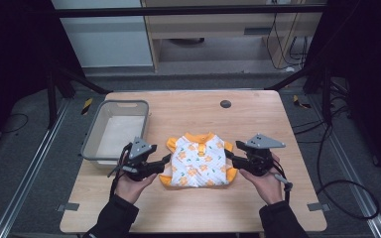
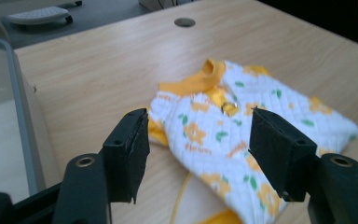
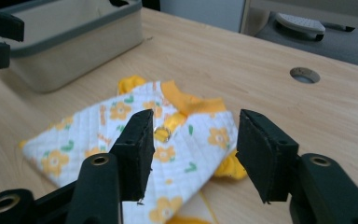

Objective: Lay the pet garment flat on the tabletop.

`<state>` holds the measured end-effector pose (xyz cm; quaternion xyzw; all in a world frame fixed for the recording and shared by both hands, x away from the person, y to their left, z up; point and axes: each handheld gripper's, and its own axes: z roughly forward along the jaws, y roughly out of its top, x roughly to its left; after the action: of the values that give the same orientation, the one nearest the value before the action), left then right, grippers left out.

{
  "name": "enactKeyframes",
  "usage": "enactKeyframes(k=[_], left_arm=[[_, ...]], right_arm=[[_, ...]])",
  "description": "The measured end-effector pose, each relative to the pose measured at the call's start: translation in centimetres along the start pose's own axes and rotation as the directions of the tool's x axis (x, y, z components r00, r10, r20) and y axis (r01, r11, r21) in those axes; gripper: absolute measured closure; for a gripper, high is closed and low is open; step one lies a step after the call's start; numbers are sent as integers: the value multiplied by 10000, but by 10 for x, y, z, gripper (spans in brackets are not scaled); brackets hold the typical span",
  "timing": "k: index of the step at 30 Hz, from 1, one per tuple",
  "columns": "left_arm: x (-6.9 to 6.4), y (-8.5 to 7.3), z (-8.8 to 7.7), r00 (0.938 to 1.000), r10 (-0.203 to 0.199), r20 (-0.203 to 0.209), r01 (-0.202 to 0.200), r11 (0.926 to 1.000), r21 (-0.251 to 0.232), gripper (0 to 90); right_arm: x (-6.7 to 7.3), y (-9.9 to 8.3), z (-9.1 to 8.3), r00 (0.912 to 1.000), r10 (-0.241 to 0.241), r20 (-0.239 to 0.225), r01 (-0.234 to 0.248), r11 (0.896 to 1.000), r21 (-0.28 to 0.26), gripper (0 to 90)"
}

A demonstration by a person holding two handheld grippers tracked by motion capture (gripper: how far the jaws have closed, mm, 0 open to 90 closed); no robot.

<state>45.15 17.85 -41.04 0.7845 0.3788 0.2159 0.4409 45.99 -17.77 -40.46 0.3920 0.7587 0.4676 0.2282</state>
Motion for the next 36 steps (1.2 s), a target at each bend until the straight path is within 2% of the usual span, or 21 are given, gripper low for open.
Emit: enactKeyframes(k=[4, 5, 7, 13, 14, 15, 19, 21, 25, 28, 29, 31, 32, 33, 36], left_arm=[[-4, -22, -4, 9995, 237, 194, -244, 9989, 393, 373], [-4, -22, -4, 9995, 237, 194, -244, 9989, 393, 373], [-7, -37, -1, 9984, 403, 400, -428, 9970, 642, 372], [-14, -57, 14, 9953, 844, 477, -905, 9852, 1456, 383], [-14, -57, 14, 9953, 844, 477, -905, 9852, 1456, 384], [-15, -61, 16, 9933, 1045, 492, -1112, 9802, 1641, 385], [-17, -63, 19, 9925, 1089, 549, -1167, 9788, 1680, 397], [-20, -66, 24, 9901, 1162, 784, -1288, 9747, 1829, 410], [-27, -69, 32, 9852, 1407, 976, -1579, 9671, 1995, 444], [-31, -68, 38, 9839, 1402, 1105, -1610, 9642, 2107, 488], [-32, -68, 40, 9849, 1320, 1116, -1543, 9624, 2237, 529], [-33, -67, 41, 9856, 1242, 1149, -1481, 9616, 2312, 606], [-33, -67, 42, 9860, 1133, 1225, -1411, 9582, 2490, 606], [-33, -66, 43, 9862, 1071, 1259, -1376, 9540, 2663, 705], [-32, -63, 42, 9848, 901, 1486, -1276, 9553, 2667, 794]], right_arm=[[2, -17, -9, 9997, -172, -160, 177, 9993, 323, 386], [3, -22, -10, 9996, -139, -232, 149, 9990, 413, 379], [5, -32, -9, 9992, -143, -379, 168, 9976, 669, 372], [12, -60, 4, 9949, -411, -920, 540, 9884, 1421, 370], [12, -60, 4, 9949, -411, -920, 540, 9884, 1421, 370], [13, -68, 8, 9935, -351, -1087, 530, 9845, 1672, 371], [15, -76, 14, 9914, -409, -1244, 647, 9790, 1935, 374], [16, -80, 19, 9893, -576, -1342, 845, 9752, 2048, 379], [18, -85, 25, 9862, -606, -1540, 945, 9701, 2238, 395], [19, -87, 28, 9845, -783, -1568, 1143, 9649, 2363, 444], [20, -86, 29, 9840, -795, -1592, 1167, 9637, 2401, 495], [20, -86, 30, 9839, -788, -1606, 1171, 9625, 2448, 521], [21, -86, 31, 9837, -760, -1632, 1153, 9621, 2471, 571], [21, -84, 31, 9844, -563, -1668, 1000, 9585, 2668, 708], [22, -80, 30, 9827, -565, -1763, 1027, 9586, 2657, 792]])
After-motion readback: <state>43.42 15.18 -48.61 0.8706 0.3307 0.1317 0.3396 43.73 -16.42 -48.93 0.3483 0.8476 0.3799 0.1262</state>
